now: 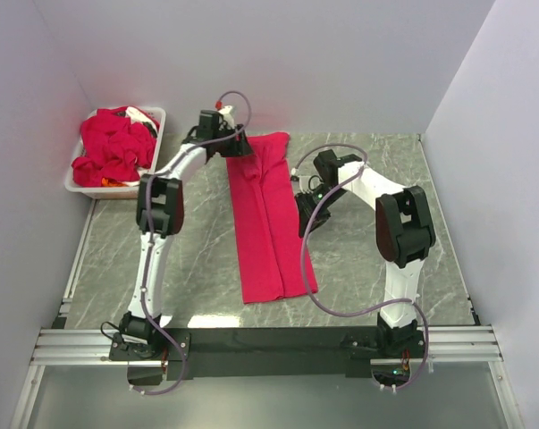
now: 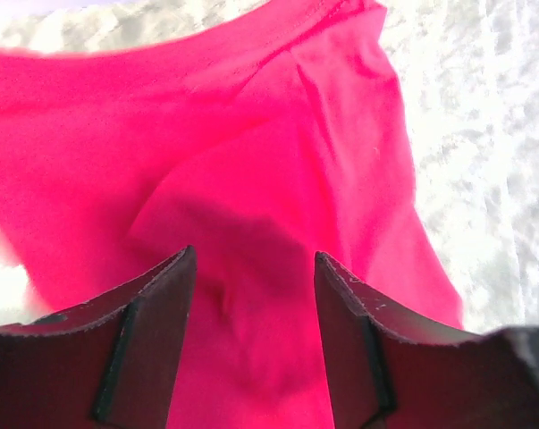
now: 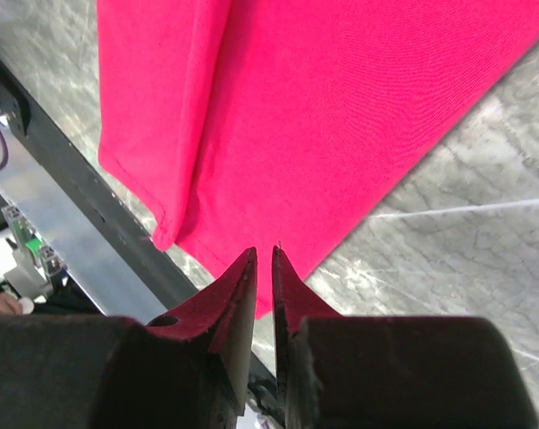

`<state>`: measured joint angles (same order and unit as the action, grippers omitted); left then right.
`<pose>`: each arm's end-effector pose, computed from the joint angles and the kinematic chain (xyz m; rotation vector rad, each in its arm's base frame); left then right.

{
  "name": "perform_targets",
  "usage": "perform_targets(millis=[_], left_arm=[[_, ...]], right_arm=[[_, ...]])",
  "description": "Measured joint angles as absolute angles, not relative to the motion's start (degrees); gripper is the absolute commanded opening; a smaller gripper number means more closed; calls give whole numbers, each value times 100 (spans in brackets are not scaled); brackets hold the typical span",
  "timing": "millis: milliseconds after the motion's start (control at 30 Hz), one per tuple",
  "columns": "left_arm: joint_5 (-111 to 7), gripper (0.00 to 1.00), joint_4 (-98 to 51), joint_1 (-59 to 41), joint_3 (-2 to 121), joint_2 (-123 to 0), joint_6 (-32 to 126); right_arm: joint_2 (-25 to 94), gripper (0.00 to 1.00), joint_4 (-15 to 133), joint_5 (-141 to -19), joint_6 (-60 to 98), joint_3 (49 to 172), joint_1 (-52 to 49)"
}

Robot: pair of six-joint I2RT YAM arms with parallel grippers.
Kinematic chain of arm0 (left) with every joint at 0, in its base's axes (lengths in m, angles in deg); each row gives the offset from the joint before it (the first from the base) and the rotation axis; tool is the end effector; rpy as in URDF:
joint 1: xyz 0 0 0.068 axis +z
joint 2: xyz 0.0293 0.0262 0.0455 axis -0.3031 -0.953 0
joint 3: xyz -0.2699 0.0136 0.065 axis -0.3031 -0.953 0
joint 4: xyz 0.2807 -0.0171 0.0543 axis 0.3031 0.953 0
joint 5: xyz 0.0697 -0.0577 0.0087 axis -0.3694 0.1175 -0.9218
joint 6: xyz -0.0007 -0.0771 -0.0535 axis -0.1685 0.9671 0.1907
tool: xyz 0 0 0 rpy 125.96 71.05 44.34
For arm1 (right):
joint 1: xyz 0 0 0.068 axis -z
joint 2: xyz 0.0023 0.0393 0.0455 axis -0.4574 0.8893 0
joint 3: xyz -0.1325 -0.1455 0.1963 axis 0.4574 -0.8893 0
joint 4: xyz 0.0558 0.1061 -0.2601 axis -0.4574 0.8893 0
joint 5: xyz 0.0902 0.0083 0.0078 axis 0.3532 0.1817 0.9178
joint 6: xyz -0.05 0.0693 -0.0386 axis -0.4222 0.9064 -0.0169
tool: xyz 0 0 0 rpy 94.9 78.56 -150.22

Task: Fold and stack the t-shirts
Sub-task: Fold the tshirt

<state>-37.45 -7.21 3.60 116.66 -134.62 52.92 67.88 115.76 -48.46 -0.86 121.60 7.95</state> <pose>0.6249 -0.1906 0.1375 0.1775 2.1913 -0.7461 0.3707 0.1861 0.1442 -0.8483 2.7980 1.0429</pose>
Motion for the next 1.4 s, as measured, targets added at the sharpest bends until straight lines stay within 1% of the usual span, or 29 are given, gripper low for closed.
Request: perform_targets(millis=[133,233,267,333,367,467,633,933,1033,1133,1167,1200,1233,1267,1300,1367,1400], left_arm=[[-3524,57,-863,620,10435,-12383,5392],[-3384,49,-948,804,9679,-11462,5460],[-3323,44,-983,832,9520,-11215,5486],[-3175,41,-1114,832,9299,-10899,5534],[-3107,38,-1167,812,9211,-10807,5561],[-2936,35,-1230,727,9017,-10791,5672],[-2862,33,-1071,596,8870,-11235,5803],[-2884,27,-802,264,9104,-12120,5963],[-2681,28,-826,203,9561,-12573,6216],[-2670,30,-793,200,10263,-13008,6337],[-2628,34,-754,203,10527,-13174,6361],[-2593,36,-736,209,10833,-13353,6382],[-2552,39,-712,214,11089,-13500,6380],[-2528,45,-684,227,11257,-13576,6356],[-2475,50,-666,233,11356,-13602,6337],[-2327,57,-629,251,11356,-13563,6225],[-2239,57,-627,264,11270,-13493,6184]], right_arm=[[6793,13,11356,-4803,51,12033,769],[6795,7,11176,-4792,130,11777,693],[6806,6,11128,-4792,161,11694,649],[6834,1,11012,-4790,200,11528,548],[6865,0,10971,-4785,213,11463,498],[7051,0,10842,-4737,257,11292,391],[7265,0,10739,-4449,379,11137,258],[7678,0,10750,-3837,604,11353,172],[7873,0,10822,-3721,661,11585,240],[8041,8,10908,-3618,674,11845,363],[8067,10,10925,-3609,659,11917,402],[8071,15,10921,-3616,639,11970,428],[8071,17,10918,-3627,624,12011,441],[8058,19,10921,-3631,604,12035,459],[8039,23,10918,-3638,574,12053,472],[7936,25,10973,-3679,473,12038,476],[7809,27,10975,-3716,414,11979,476]])
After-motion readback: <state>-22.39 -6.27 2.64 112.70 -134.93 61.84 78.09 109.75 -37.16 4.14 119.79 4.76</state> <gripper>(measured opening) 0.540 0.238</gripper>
